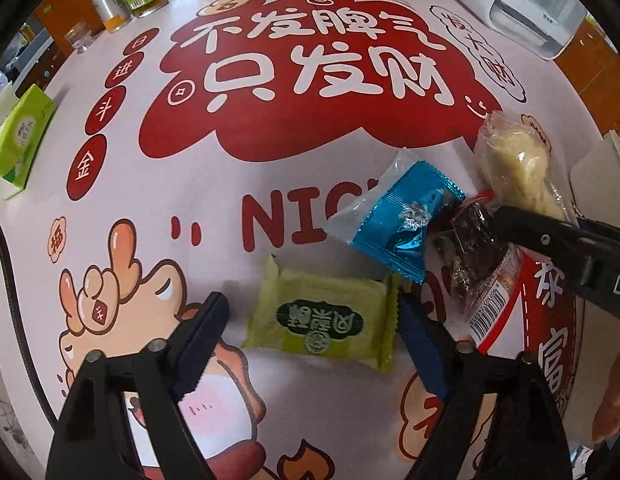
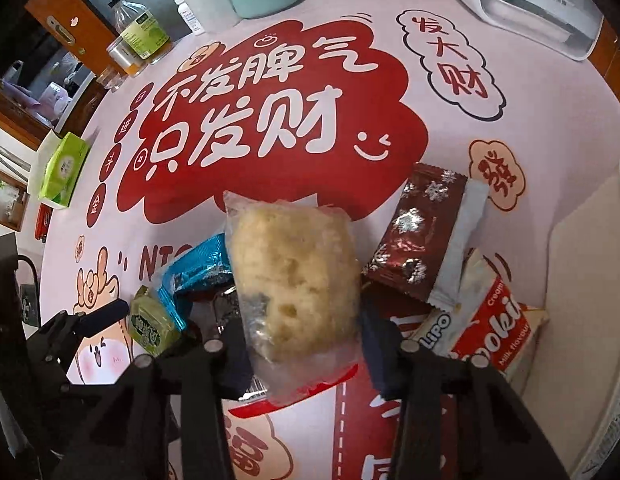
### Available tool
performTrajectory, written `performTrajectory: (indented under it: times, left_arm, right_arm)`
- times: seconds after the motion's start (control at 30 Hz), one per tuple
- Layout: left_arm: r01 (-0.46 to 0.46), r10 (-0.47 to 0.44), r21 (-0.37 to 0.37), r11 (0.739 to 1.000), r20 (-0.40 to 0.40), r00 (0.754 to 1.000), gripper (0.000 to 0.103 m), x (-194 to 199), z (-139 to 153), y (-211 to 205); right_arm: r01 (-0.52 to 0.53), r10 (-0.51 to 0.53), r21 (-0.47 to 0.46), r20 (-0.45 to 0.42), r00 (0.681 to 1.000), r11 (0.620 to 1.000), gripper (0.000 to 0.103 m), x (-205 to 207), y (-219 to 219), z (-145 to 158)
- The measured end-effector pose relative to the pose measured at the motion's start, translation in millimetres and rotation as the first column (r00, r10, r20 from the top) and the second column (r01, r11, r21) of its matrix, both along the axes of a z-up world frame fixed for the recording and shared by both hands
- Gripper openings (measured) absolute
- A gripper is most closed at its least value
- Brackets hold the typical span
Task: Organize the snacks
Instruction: 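Grasp the green square packet with the left tool while the right tool grasps the clear cracker bag, then carry both snacks over the white tray and open both tools to drop them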
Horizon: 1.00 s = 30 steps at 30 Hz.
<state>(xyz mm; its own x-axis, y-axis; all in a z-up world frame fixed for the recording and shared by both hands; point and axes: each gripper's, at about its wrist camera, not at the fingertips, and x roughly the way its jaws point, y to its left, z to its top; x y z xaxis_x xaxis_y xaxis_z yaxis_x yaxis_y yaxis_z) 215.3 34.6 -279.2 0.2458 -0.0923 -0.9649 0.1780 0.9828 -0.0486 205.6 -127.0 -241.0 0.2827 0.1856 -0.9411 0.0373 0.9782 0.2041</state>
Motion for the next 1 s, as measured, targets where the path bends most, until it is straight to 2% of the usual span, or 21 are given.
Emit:
performTrajectory:
  times: [0.03, 0.13, 0.17, 0.33, 0.43, 0.87, 1.0]
  left_arm:
    - [0.0, 0.0, 0.003, 1.0, 0.011, 1.0, 0.068, -1, 2, 0]
    - [-0.012, 0.012, -0.002, 1.0, 0.016, 1.0, 0.053, -4, 5, 6]
    - [-0.024, 0.024, -0.018, 1.0, 0.015, 1.0, 0.053, -4, 8, 10]
    - [-0.05, 0.05, -0.008, 0.999, 0.019, 0.999, 0.052, -12, 18, 19]
    - [-0.047, 0.048, -0.024, 0.999, 0.042, 0.998, 0.052, -26, 35, 21]
    - [0.077, -0.067, -0.053, 0.996, 0.158, 0.985, 0.052, -104, 123, -22]
    - [0.117, -0.105, -0.06, 0.991, 0.184, 0.977, 0.052, -127, 146, -47]
  right_arm:
    - [0.002, -0.002, 0.001, 0.001, 1.0, 1.0, 0.042, -1, -1, 1]
    - [0.01, -0.01, 0.015, 0.01, 1.0, 1.0, 0.04, -4, -6, 3]
    - [0.013, -0.014, 0.023, 0.017, 1.0, 1.0, 0.039, -4, -8, 5]
    - [0.029, -0.034, 0.075, 0.056, 0.998, 0.997, 0.038, -14, -12, 23]
    - [0.02, -0.028, 0.09, 0.081, 0.996, 0.996, 0.038, -25, -11, 37]
    - [-0.053, 0.031, 0.171, 0.125, 0.992, 0.984, 0.038, -109, -9, 82]
    - [-0.074, 0.049, 0.153, 0.16, 0.986, 0.985, 0.038, -135, -19, 102]
